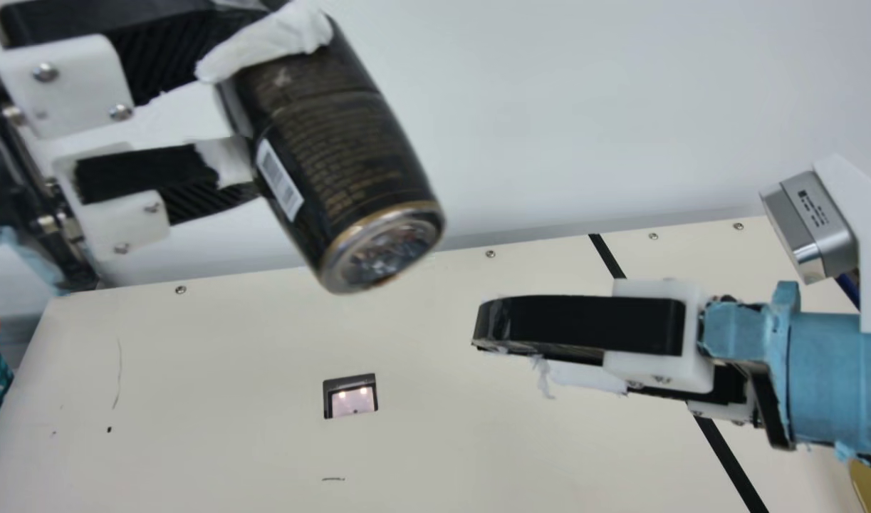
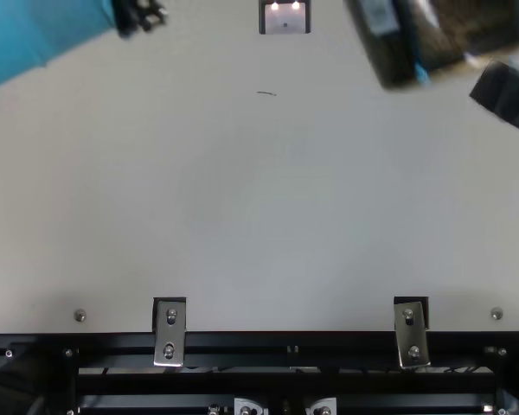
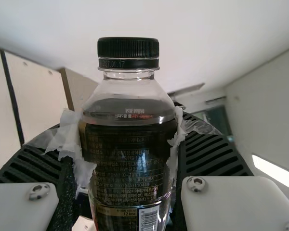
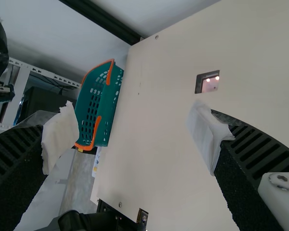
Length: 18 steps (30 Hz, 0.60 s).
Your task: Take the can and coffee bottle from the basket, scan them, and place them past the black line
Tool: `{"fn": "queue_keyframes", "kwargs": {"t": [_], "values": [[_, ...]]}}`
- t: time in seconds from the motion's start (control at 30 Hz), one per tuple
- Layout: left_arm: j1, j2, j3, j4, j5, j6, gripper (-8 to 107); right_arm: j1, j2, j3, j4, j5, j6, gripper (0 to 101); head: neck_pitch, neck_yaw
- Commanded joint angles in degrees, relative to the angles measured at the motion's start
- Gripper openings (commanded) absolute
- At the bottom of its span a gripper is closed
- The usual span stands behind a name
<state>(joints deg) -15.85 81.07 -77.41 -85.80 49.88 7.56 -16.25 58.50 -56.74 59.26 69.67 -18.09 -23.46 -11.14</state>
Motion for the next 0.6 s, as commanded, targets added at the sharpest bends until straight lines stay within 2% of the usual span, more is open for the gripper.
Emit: {"fn": "queue_keyframes", "kwargs": {"t": [0.0,0.3,0.57], "values": [[0.00,0.00,0.00,0.00,0.00,0.00,10,0.00,0.00,0.00,0.00,0.00,0.00,101,-1.54,-1.06],[-0.36,0.22,-0.20,-1.06,0.62,-1.09,10,0.00,0.00,0.00,0.00,0.00,0.00,101,-1.54,-1.06],[-0.09,0.12,0.13,-6.21,-1.47,-2.33,10,0.00,0.00,0.00,0.00,0.00,0.00,101,-1.54,-1.06]]}}
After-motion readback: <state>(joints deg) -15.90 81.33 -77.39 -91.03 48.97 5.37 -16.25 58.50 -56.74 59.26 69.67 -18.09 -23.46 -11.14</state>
